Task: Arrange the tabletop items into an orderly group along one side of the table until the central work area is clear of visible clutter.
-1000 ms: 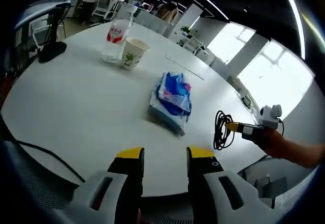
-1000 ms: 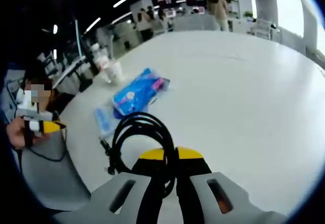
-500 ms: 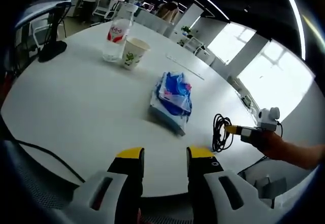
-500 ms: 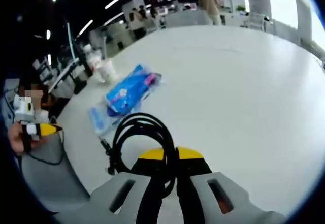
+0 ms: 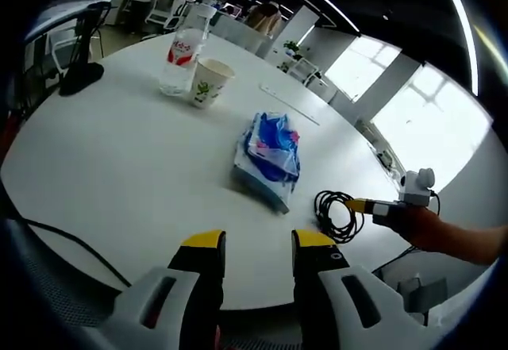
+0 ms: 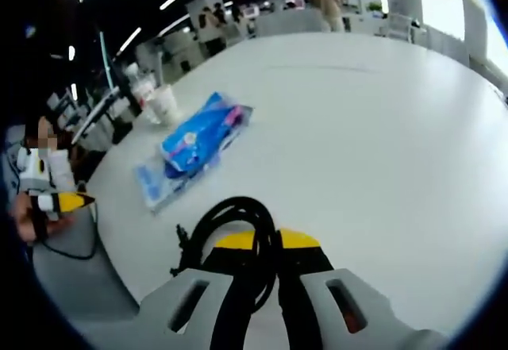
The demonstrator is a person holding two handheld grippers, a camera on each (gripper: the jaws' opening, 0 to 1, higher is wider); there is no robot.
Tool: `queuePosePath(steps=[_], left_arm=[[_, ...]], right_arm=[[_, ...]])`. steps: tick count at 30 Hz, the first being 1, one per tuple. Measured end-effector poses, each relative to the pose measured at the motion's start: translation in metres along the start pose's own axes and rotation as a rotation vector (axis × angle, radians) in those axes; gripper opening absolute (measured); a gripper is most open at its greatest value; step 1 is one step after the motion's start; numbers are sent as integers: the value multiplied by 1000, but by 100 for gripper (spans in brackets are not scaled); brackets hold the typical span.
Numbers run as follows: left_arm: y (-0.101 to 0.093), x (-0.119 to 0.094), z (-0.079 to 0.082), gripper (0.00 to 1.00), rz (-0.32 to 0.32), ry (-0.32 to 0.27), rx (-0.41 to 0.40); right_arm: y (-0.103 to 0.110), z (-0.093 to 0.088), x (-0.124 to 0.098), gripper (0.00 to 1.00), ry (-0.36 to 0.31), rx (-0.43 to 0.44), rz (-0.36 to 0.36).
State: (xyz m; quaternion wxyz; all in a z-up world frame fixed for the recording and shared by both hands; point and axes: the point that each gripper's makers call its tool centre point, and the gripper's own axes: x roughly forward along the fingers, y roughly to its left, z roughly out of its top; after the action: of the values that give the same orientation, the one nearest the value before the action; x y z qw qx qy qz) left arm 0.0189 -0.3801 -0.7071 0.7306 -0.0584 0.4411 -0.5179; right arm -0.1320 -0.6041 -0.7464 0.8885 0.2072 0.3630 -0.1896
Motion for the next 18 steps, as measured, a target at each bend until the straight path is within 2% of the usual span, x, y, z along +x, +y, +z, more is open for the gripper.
queuePosePath(steps=[8,12,18], left_arm=[[0,1,0,31,2,4,-3],[2,1,-1,31,4,4,-8],[2,1,-1,31,3,3,-13]], right_arm=[[-7,-3,1,6,34,-51,-34],[-10,6,-2,0,1,-39,-28],[-15,20,3,0,-13,-68,-35]])
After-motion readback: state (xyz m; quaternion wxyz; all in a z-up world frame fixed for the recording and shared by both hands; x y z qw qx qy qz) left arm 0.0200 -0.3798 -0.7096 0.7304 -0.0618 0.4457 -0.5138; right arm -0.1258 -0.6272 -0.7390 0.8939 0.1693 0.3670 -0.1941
